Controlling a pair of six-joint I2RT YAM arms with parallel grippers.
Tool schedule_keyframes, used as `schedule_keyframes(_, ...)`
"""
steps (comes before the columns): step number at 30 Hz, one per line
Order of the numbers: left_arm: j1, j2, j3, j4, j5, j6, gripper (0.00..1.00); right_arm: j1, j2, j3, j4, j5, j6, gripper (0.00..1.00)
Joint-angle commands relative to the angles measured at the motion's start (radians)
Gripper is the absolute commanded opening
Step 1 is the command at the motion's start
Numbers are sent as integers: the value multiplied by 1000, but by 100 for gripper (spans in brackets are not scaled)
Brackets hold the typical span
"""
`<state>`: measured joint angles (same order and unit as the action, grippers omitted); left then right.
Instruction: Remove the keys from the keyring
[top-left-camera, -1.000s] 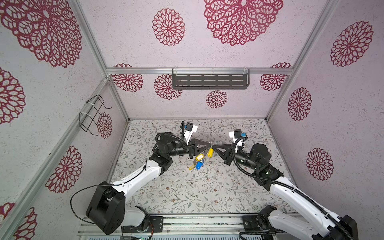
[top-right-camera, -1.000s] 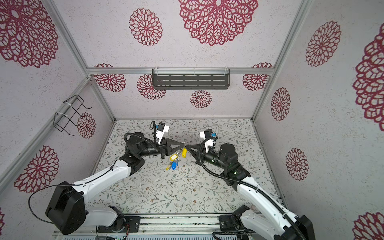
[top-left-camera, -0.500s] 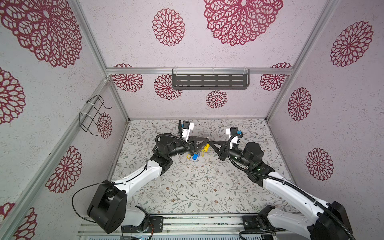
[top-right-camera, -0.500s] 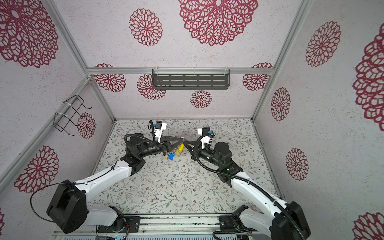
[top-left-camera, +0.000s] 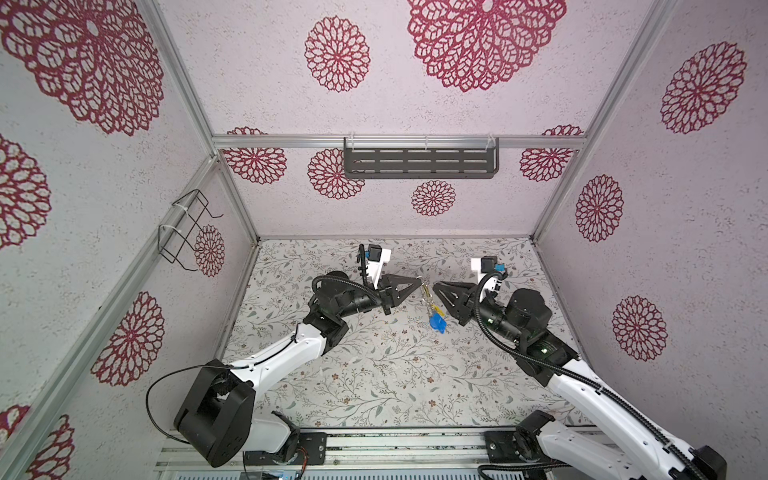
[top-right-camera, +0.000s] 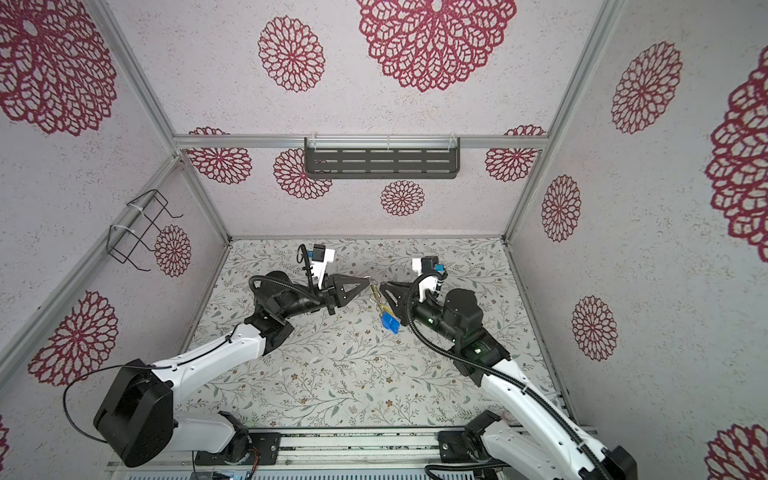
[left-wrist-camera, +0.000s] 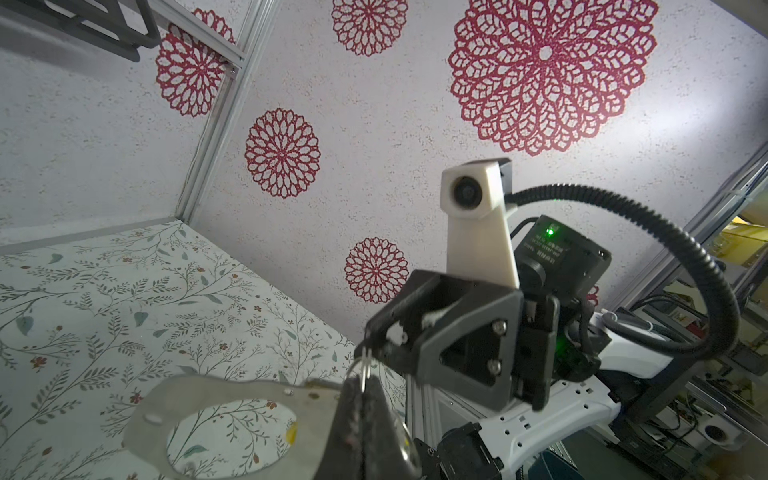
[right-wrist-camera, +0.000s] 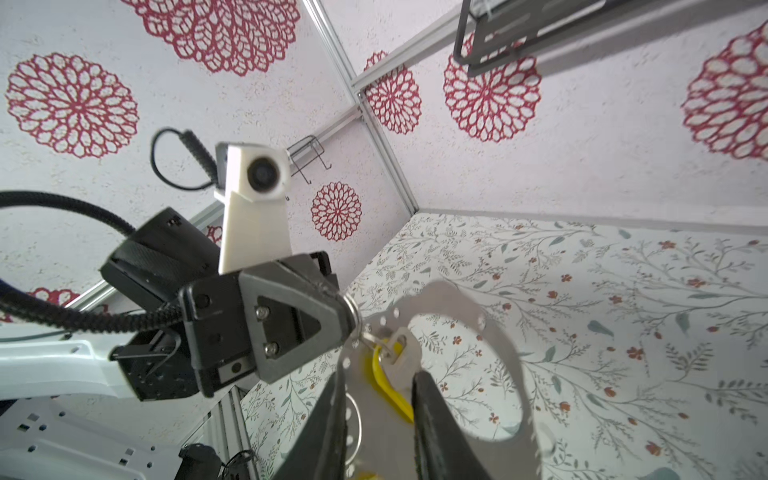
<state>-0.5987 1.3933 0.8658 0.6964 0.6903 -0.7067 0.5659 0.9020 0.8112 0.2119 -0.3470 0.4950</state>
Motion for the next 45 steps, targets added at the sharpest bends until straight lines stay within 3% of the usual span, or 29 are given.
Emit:
schedule_keyframes(1, -6, -3, 28, 42, 55, -10, 0, -14, 10, 79, -34, -67, -32, 34)
schedule_keyframes(8, -7, 20, 42, 91, 103, -75, 0, -13, 100, 103, 48, -193, 32, 37)
schedule_keyframes(16, -7, 18, 53, 58, 92, -44, 0, -11, 131, 82, 90, -250, 71, 22)
schedule_keyframes(22, -8, 24, 70, 62, 83, -44, 0, -9, 128, 65, 97, -250, 75, 12)
schedule_keyframes(32, -6, 23, 68, 55, 75, -36, 0, -10, 98, 24, 91, -230, 64, 14)
schedule_keyframes(39, -7, 30, 76, 60, 74, -40, 0, -9, 109, 28, 114, -242, 77, 0)
schedule_keyframes(45, -7, 33, 59, 43, 77, -24, 0, -9, 114, 47, 96, -241, 63, 0)
